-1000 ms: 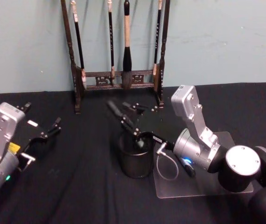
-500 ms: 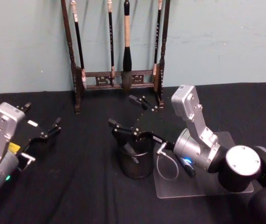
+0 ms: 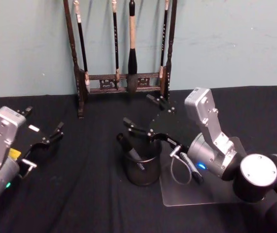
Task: Pick up the water-based marker from the table and place it into the pen holder.
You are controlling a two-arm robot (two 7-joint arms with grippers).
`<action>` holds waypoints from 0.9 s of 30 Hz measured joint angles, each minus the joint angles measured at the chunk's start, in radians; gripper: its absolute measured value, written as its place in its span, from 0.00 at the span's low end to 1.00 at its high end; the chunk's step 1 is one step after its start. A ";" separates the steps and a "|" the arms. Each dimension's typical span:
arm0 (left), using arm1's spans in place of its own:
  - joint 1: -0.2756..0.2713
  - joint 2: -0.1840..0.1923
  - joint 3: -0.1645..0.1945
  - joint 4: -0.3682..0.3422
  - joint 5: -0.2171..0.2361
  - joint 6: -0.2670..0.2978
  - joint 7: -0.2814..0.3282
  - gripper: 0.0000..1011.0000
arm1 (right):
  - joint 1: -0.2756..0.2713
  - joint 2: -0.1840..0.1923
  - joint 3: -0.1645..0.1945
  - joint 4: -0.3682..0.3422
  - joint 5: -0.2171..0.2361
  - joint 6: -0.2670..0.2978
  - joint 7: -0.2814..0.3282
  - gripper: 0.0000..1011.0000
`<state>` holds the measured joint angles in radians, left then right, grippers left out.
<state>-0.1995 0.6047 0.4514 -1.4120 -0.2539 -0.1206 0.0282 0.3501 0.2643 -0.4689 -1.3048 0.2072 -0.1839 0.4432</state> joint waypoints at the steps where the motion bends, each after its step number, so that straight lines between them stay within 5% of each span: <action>1: 0.000 0.000 0.000 0.000 0.000 0.000 0.000 0.99 | -0.010 0.004 0.008 -0.016 -0.020 0.006 -0.027 0.99; 7: 0.000 0.000 0.000 0.000 0.000 0.000 0.000 0.99 | -0.061 0.035 0.066 -0.105 -0.084 0.058 -0.117 0.99; 13: 0.000 0.000 0.000 0.000 0.000 0.000 0.000 0.99 | -0.116 0.050 0.130 -0.140 -0.095 0.134 -0.152 0.99; 27: 0.000 0.000 0.000 0.000 0.000 0.000 0.000 0.99 | -0.174 0.052 0.167 -0.154 -0.103 0.208 -0.154 0.99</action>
<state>-0.1995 0.6047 0.4514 -1.4120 -0.2539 -0.1205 0.0283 0.1758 0.3161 -0.3016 -1.4587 0.1040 0.0239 0.2890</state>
